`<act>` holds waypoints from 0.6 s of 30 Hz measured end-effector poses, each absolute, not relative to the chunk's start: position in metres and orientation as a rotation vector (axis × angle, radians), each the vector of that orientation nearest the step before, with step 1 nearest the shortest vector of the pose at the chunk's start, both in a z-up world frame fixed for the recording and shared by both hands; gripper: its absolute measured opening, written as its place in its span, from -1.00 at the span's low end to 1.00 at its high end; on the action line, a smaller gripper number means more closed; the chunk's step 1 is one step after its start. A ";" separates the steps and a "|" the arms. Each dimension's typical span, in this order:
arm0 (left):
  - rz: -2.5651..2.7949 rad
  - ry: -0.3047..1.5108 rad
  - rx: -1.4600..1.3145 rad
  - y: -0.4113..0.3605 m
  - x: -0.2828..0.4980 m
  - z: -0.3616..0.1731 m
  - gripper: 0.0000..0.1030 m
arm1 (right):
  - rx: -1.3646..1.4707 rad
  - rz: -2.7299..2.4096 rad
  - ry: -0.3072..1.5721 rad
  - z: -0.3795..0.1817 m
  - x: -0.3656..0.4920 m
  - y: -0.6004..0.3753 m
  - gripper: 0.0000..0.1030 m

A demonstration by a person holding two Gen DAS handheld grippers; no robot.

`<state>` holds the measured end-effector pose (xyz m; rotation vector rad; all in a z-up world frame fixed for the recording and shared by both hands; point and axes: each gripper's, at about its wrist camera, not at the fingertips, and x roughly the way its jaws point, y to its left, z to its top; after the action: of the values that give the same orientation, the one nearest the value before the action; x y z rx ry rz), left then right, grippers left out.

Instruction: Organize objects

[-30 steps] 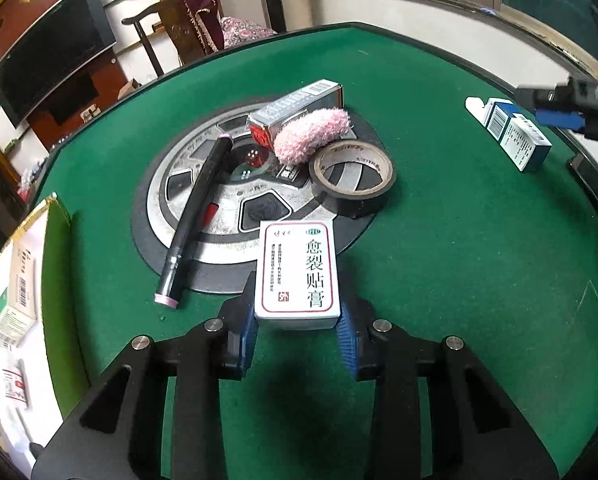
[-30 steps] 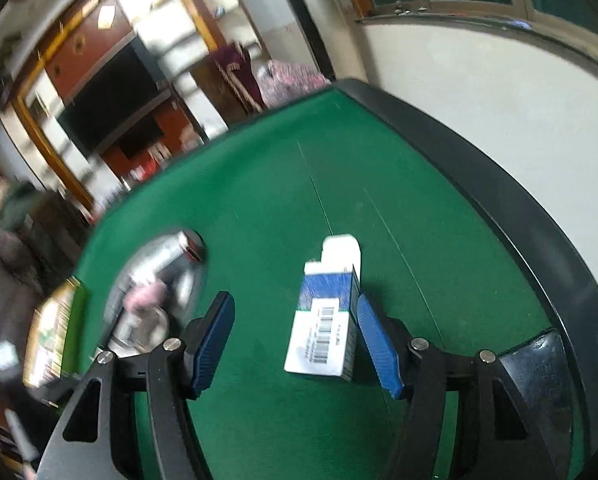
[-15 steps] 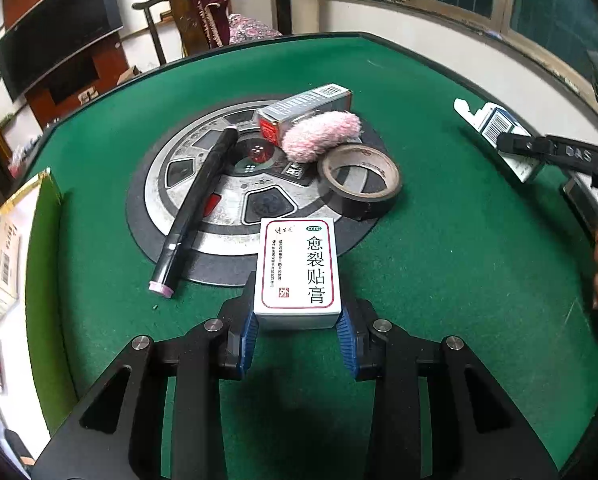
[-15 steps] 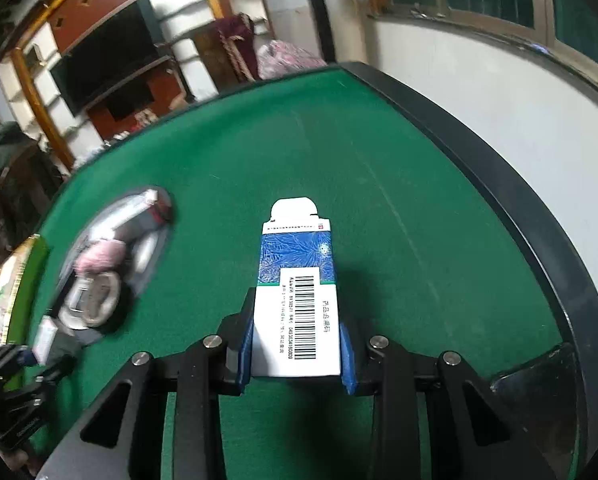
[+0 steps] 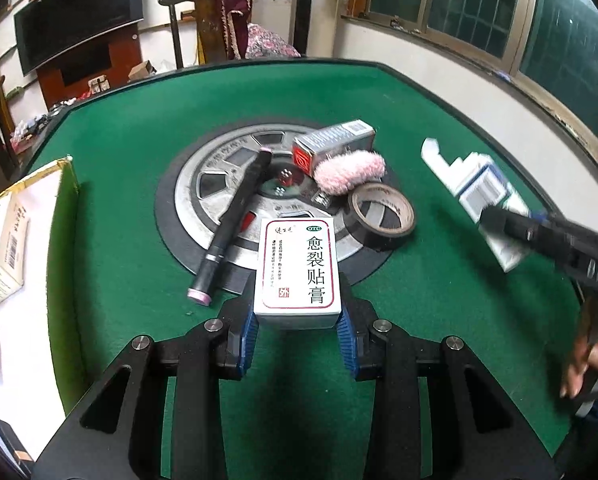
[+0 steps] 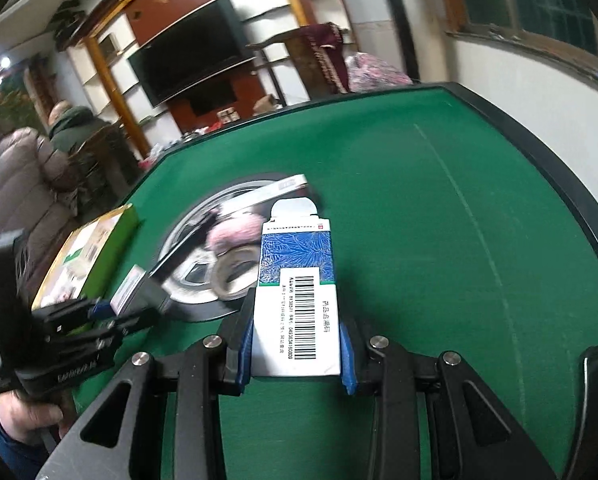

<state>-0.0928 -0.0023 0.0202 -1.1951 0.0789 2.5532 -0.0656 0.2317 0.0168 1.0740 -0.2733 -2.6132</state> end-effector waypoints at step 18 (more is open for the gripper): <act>2.868 -0.105 -1.073 -0.087 -0.090 0.059 -0.35 | 1.009 -2.468 -0.206 0.026 -0.071 0.160 -0.35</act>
<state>-0.0896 -0.0870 0.0591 -1.0727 -0.1050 2.8681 -0.0707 0.1595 0.0258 1.0092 -0.2063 -2.4683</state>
